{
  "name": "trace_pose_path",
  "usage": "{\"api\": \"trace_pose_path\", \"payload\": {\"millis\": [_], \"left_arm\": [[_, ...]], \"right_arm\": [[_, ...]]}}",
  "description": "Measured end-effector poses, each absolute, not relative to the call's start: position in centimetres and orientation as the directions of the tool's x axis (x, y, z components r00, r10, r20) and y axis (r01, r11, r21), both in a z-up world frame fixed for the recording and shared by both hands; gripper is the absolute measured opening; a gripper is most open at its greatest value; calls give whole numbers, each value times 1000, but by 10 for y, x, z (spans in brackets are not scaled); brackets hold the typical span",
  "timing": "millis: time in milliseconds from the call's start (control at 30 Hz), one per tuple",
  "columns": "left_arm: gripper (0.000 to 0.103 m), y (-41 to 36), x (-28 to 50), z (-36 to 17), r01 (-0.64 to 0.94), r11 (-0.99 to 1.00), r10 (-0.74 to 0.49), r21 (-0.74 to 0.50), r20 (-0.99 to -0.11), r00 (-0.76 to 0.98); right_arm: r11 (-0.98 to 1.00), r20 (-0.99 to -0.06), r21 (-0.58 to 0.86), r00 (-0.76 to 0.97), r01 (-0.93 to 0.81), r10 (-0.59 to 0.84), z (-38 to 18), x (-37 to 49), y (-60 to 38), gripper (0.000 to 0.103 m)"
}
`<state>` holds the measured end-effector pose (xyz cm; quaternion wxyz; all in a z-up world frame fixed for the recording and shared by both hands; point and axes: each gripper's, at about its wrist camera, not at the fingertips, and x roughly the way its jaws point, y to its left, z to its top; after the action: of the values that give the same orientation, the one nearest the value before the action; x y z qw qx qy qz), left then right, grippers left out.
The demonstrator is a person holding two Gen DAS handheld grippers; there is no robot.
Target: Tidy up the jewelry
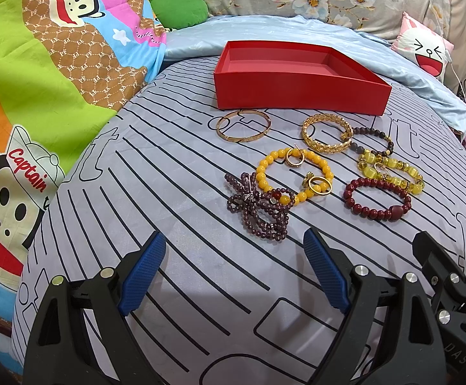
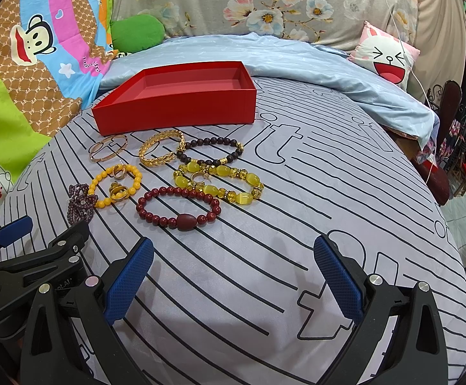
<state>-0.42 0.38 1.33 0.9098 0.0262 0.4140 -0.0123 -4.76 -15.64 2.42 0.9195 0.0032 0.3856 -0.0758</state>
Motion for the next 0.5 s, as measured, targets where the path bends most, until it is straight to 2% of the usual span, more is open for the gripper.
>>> {"api": "trace_pose_path", "payload": {"millis": [333,500], "left_arm": [[84,5,-4,11,47,998,-9,28,-754,657],[87,14,-7,13,26,999,-34,-23,-746,665]], "right_arm": [[989,-712,-48,689,141,-133,23,-47,-158,97],[990,-715,-46,688,134,-126,24,-48,-157,96]]}}
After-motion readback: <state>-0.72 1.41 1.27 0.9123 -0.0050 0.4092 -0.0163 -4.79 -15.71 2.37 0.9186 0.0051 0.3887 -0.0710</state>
